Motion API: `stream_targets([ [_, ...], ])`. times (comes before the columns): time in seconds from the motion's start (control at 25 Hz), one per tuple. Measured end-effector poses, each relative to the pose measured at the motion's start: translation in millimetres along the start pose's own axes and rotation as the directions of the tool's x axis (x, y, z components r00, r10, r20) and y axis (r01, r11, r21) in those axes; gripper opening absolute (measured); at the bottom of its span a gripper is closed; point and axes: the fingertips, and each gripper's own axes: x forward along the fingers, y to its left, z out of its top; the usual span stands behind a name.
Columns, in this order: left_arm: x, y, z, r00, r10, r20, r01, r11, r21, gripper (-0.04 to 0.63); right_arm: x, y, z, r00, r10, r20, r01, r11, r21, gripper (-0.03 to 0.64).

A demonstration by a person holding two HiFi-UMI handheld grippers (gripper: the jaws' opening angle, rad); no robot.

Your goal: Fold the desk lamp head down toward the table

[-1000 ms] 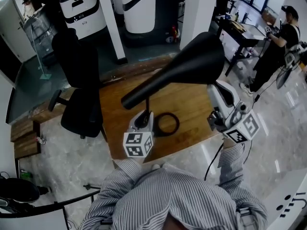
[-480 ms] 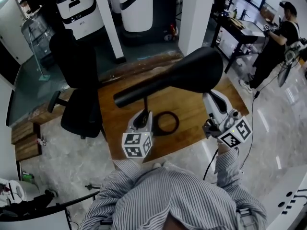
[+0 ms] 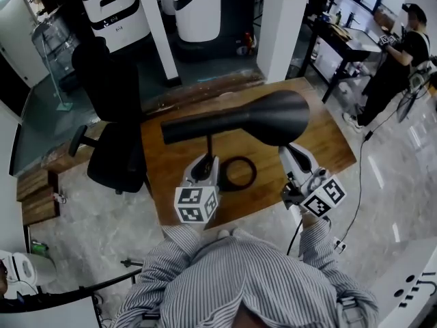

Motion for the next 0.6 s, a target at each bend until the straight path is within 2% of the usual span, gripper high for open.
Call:
stream_targets([
  [0.28, 1.3, 1.6, -2.5, 1.0, 0.005, 0.0, -0.005, 1.0, -0.002, 0.061, 1.6, 5.8, -42.3, 0.998, 0.006, -0.057, -0.002, 0.997, 0.072, 0.021],
  [0.6, 0.1, 0.3, -1.3, 1.0, 0.014, 0.005, -0.014, 1.0, -0.01, 0.061, 9.3, 29.3, -92.8, 0.99, 0.054, -0.13, -0.034, 0.988, 0.152, 0.02],
])
